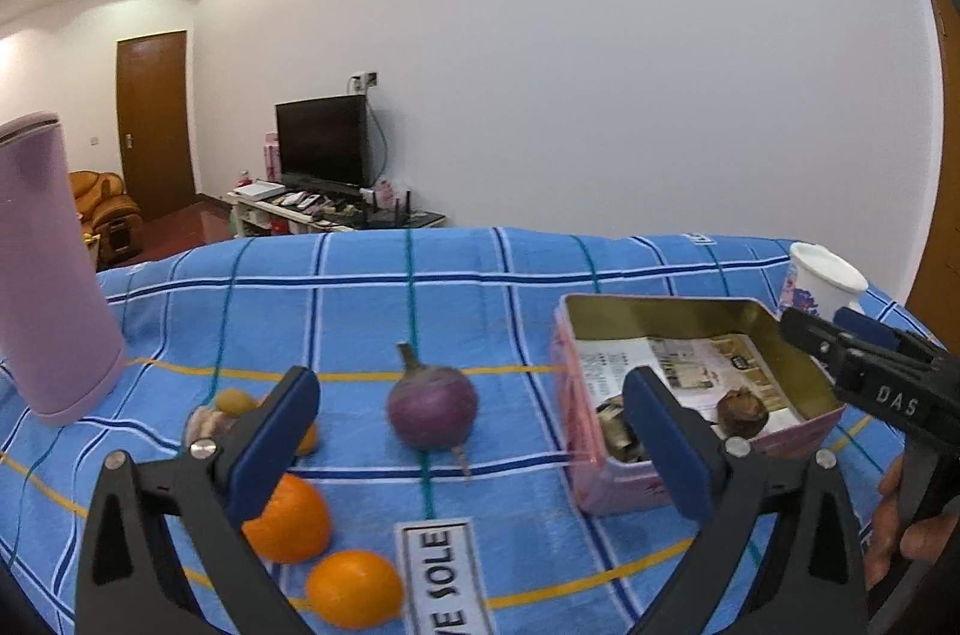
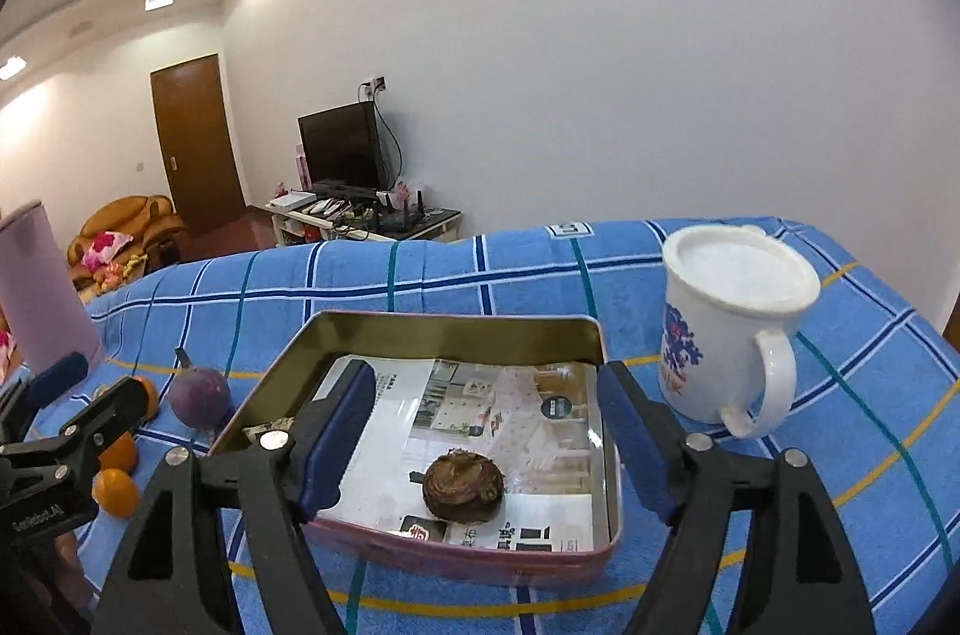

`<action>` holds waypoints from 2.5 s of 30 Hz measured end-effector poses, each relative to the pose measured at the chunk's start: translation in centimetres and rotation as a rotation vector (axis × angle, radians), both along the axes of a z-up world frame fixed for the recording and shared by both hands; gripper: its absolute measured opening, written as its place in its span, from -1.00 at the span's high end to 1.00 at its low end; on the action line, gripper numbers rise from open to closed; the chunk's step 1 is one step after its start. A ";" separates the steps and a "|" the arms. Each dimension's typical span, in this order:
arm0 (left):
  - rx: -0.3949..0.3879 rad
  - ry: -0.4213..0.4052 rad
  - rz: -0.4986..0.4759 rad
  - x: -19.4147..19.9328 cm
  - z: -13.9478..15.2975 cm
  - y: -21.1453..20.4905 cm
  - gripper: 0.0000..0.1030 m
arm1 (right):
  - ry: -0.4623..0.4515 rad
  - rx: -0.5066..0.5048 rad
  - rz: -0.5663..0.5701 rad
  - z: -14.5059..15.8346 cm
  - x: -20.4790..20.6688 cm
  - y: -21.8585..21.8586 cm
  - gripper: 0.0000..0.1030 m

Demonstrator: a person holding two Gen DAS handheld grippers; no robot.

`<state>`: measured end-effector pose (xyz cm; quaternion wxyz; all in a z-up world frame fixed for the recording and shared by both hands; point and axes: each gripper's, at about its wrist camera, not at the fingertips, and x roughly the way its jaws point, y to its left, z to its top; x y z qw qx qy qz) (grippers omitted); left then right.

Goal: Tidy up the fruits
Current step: 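Move both grippers back toward the oranges beside the turnip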

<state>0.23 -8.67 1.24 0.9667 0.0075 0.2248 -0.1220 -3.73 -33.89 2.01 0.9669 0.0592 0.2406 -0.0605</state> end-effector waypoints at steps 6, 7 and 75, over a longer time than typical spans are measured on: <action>0.051 -0.016 0.023 -0.5 -0.5 1.1 -1.00 | 0.013 -0.016 -0.009 -0.4 -0.2 0.7 -0.53; 0.052 -0.013 0.025 -0.5 -0.5 1.5 -1.00 | 0.013 -0.018 -0.006 -0.5 -0.3 0.9 -0.53; 0.096 0.145 -0.145 0.7 -2.0 11.1 -0.53 | 0.244 0.022 0.373 -2.2 0.8 17.4 0.12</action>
